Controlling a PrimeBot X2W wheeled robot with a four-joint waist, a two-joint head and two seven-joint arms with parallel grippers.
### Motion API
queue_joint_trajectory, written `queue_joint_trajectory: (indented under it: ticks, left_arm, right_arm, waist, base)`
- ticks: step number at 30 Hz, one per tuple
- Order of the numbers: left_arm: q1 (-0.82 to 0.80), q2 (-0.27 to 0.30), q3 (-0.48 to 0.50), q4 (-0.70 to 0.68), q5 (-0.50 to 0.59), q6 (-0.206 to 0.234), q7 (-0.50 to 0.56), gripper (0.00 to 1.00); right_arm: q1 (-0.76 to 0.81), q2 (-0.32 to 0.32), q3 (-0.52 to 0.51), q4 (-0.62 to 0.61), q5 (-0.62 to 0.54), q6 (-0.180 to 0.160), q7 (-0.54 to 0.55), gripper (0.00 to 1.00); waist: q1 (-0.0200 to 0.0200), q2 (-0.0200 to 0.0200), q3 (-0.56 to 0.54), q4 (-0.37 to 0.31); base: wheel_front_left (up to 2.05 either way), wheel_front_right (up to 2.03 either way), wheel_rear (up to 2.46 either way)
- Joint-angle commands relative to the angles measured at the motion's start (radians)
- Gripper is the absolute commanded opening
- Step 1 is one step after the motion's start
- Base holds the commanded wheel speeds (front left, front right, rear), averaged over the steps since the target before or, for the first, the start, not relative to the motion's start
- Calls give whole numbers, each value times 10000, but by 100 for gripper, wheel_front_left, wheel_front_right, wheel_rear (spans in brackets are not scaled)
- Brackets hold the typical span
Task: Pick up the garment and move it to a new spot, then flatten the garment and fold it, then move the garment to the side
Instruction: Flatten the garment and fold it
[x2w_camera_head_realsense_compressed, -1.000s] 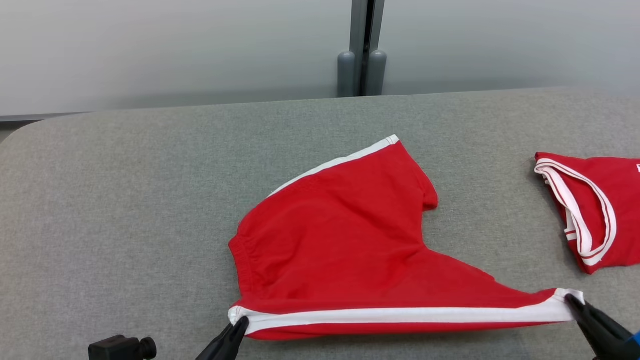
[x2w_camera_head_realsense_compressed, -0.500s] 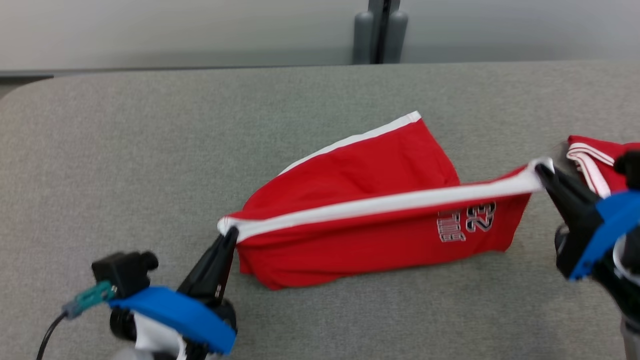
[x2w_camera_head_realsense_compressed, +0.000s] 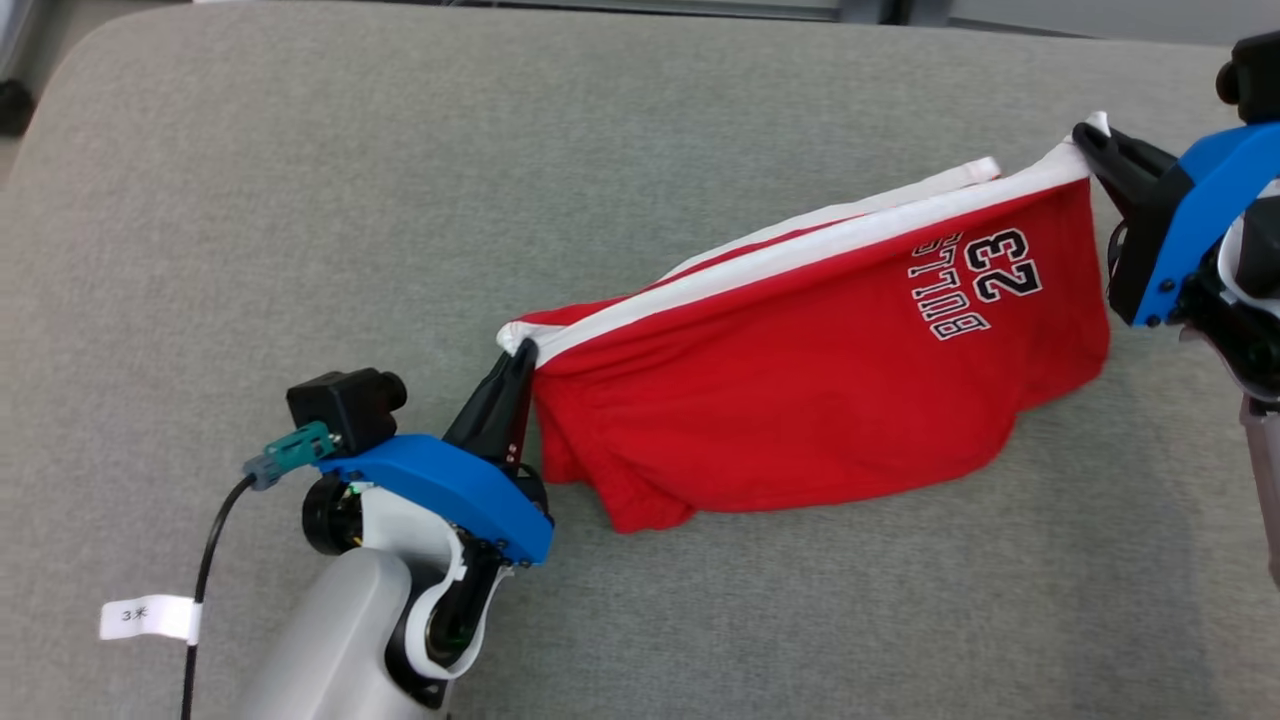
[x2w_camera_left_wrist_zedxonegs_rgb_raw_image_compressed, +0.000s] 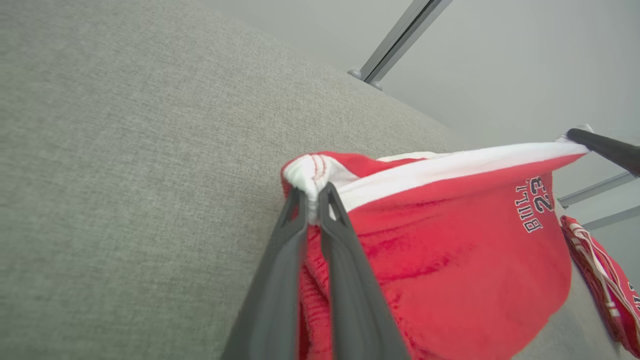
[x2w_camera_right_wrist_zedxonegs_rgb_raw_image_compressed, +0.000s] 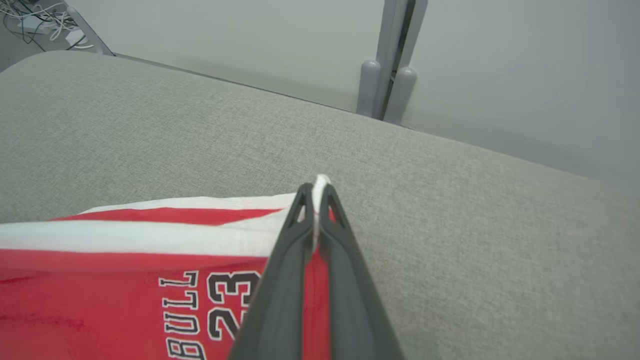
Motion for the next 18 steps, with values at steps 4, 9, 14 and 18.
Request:
queue_joint_trajectory:
  ticks: [4, 9, 14, 18]
  left_arm:
    - [-477, -289, -196, 704, 120, -340, -325, 0]
    - [-772, -522, -376, 1346, 358, -803, -1046, 100]
    - [-489, -297, -155, 1597, 408, -1203, -1935, 100]
    - [-264, 69, 26, 1554, 750, -1346, -2748, 100]
  right_arm:
    - [-582, -178, 231, 1058, 103, -16, -379, 96]
    - [-805, -232, 514, 2021, 253, -9, -1024, 100]
    - [-459, -264, 729, 2507, 621, -9, -1465, 100]
    - [-122, -302, 1041, 2619, 992, -9, -1694, 100]
  waist:
    - [-3, 0, 342, 579]
    - [-3, 0, 193, 658]
    - [-3, 0, -349, 388]
    - [-3, 0, -753, 99]
  base:
    - [0, 0, 0]
    - [0, 0, 0]
    - [0, 0, 0]
    - [0, 0, 0]
